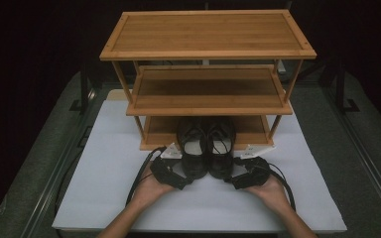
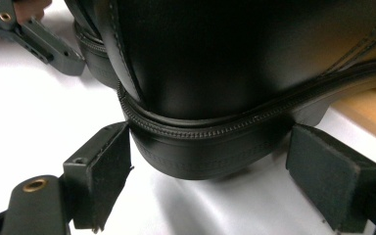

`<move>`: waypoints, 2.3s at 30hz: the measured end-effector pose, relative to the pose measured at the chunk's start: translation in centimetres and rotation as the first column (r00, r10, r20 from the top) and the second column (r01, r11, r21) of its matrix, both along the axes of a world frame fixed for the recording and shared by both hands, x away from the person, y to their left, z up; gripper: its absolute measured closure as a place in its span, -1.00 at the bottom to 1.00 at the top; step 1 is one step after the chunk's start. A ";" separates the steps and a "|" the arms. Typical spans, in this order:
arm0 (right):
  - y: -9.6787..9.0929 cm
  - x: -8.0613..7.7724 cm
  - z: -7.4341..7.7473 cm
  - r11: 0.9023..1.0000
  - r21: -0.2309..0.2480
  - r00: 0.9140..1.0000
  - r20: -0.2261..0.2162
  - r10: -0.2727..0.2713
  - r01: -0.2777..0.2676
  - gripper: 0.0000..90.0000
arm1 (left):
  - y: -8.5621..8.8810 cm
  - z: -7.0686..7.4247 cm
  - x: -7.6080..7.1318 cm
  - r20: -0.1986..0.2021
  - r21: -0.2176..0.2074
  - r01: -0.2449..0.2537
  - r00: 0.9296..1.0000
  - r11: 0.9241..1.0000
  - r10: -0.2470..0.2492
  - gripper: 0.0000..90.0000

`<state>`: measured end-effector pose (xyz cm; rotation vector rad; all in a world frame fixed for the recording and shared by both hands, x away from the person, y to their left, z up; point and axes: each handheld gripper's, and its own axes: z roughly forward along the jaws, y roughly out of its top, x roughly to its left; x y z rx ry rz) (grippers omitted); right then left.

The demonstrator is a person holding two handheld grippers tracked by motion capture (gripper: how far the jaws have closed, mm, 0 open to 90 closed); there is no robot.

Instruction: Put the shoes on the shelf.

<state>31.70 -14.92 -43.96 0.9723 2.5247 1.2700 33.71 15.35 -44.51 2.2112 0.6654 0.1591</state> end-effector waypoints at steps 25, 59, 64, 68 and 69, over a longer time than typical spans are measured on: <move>0.5 3.5 1.3 0.997 0.062 0.998 0.012 -0.054 0.053 -0.63 | 0.3 2.0 3.6 0.043 -0.031 -0.052 0.998 0.998 0.053 -0.88; 2.0 7.4 -0.6 0.990 -0.058 0.990 0.068 -0.124 0.128 -0.63 | -0.7 0.0 7.8 0.051 0.018 -0.120 0.992 0.993 0.119 -0.87; 2.0 7.4 -0.6 0.990 -0.052 0.990 0.066 -0.126 0.130 -0.63 | -0.9 -0.2 7.7 0.050 0.033 -0.126 0.991 0.992 0.124 -0.87; 2.1 7.4 -0.6 0.990 -0.052 0.990 0.065 -0.128 0.132 -0.63 | -1.0 -0.2 7.6 0.048 0.031 -0.134 0.990 0.991 0.132 -0.87; 2.0 7.4 -0.6 0.990 -0.053 0.990 0.064 -0.128 0.131 -0.63 | -1.0 -0.2 7.6 0.045 0.030 -0.132 0.990 0.991 0.131 -0.87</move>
